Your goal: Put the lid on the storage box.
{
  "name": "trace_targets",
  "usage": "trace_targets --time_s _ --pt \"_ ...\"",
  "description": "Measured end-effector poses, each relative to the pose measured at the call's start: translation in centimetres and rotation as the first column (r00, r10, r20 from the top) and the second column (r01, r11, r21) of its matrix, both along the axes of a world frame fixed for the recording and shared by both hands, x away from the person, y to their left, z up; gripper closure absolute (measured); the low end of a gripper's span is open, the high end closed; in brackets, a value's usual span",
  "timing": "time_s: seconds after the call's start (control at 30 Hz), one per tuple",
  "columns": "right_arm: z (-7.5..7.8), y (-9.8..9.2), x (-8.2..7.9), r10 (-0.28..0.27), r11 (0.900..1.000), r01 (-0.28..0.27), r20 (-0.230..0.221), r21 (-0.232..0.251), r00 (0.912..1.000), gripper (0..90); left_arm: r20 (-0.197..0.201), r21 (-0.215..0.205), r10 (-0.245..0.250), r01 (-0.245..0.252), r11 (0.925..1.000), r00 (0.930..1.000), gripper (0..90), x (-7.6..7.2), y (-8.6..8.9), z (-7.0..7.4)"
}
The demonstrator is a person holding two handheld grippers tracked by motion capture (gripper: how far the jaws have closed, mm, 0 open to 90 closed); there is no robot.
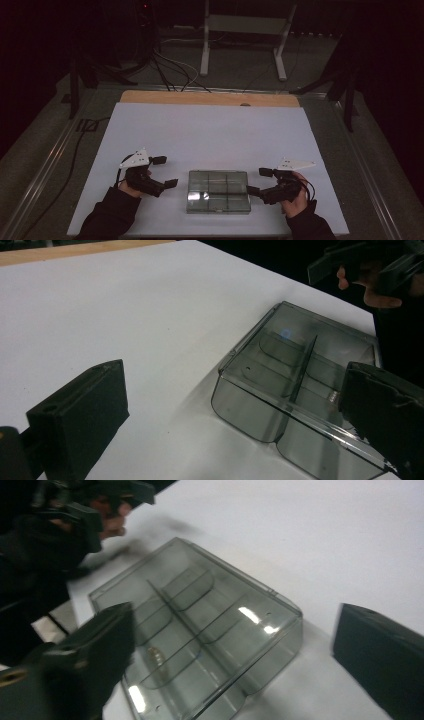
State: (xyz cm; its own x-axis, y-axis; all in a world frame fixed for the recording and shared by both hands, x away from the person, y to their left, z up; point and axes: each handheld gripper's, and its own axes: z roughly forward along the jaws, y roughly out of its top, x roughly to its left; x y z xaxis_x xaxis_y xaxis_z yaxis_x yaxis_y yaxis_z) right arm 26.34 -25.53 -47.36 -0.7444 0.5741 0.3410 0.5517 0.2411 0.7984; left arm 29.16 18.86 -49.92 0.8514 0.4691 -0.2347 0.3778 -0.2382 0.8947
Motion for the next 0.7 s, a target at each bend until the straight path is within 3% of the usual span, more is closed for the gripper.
trace_targets --time_s 0.3,0.7 --pt "-0.6 -1.9 -0.7 -0.013 1.000 0.013 0.006 -0.019 0.9999 0.0 -0.002 0.004 -0.012 0.012 0.9999 0.9999 1.5 -0.1 0.0 -0.2" --pt "-1.7 -5.0 -1.7 -0.080 0.996 0.080 0.019 -0.036 0.9966 0.0 0.008 -0.006 -0.001 0.001 1.0000 1.0000 1.5 -0.2 0.3 0.0"
